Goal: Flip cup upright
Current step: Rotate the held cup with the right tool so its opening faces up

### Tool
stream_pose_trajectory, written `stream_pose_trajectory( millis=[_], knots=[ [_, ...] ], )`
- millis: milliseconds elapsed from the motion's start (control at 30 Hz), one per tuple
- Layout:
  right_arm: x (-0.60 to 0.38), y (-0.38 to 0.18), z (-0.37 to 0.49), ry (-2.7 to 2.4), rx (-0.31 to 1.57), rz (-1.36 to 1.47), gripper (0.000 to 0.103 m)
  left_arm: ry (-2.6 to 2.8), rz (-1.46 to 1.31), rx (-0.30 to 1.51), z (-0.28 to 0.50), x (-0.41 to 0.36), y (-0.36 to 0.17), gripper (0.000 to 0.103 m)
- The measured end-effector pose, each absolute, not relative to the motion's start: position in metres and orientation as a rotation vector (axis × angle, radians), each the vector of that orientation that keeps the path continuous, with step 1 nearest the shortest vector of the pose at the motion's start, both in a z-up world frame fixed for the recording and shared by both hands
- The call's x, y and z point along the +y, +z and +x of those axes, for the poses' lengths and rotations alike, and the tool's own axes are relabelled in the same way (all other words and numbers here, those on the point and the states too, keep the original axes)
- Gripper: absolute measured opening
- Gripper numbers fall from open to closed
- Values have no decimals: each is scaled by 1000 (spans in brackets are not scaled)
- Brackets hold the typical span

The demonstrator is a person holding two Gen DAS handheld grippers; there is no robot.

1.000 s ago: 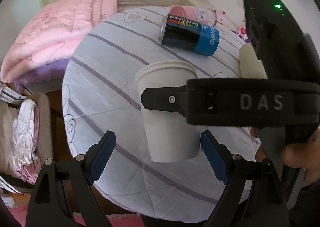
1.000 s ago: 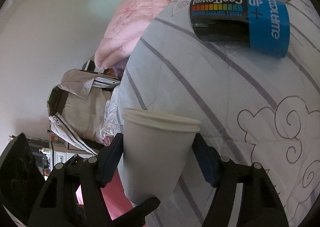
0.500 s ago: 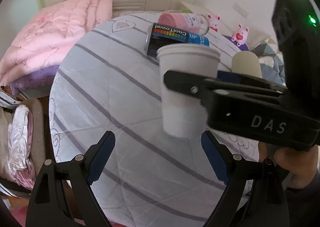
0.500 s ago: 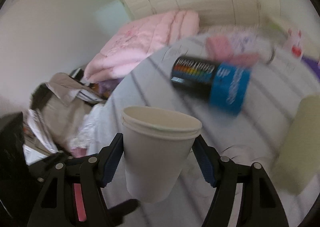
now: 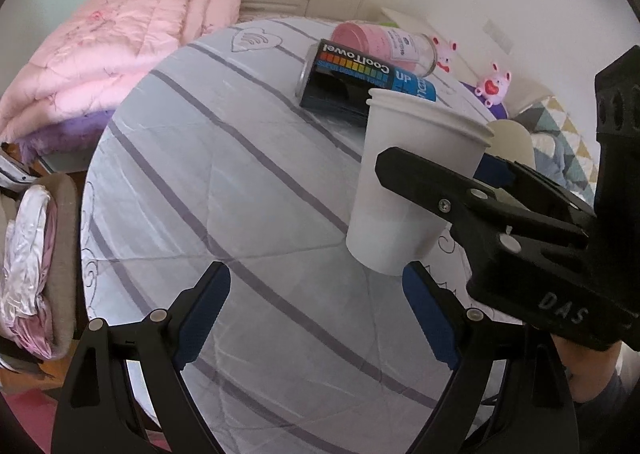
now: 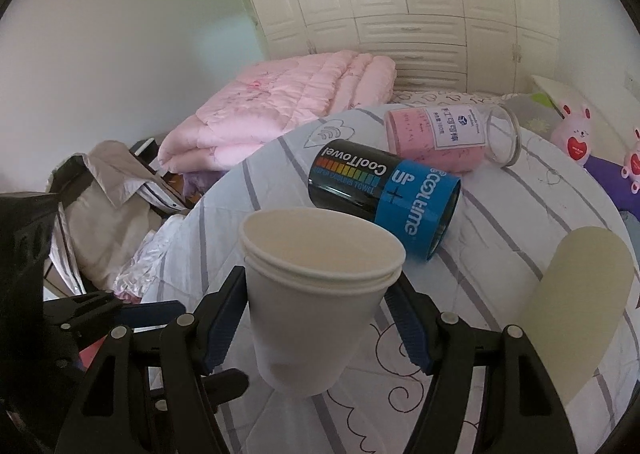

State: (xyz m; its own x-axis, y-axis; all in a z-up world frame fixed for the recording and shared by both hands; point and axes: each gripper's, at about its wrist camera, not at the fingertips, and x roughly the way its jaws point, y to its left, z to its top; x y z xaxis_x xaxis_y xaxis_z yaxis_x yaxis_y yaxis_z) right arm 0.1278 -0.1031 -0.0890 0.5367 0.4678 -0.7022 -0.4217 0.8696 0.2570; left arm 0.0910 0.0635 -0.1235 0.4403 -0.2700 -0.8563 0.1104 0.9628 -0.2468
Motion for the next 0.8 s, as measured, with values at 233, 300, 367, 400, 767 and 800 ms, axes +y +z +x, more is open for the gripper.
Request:
stream_pose_trajectory(
  millis=[233,300,367,400,767,800],
  knots=[
    [-105,-89,113,558,826,12,70,-192,-146,1099,89,57,-133,90],
    [-106,-89,108,563,814,-8,70,-187,-132,1099,87,54,-136,90],
    [-106,-90,104,570,811,-22,70,-182,-113,1092,87,46,-138,90],
    [-107,-91,102,577,811,-26,70,-179,-101,1087,87,45,-138,90],
    [-109,-95,87,614,805,-68,69,-153,60,1036,80,24,-139,90],
    [-109,-95,86,616,803,-71,68,-153,70,1029,80,24,-138,90]
  ],
)
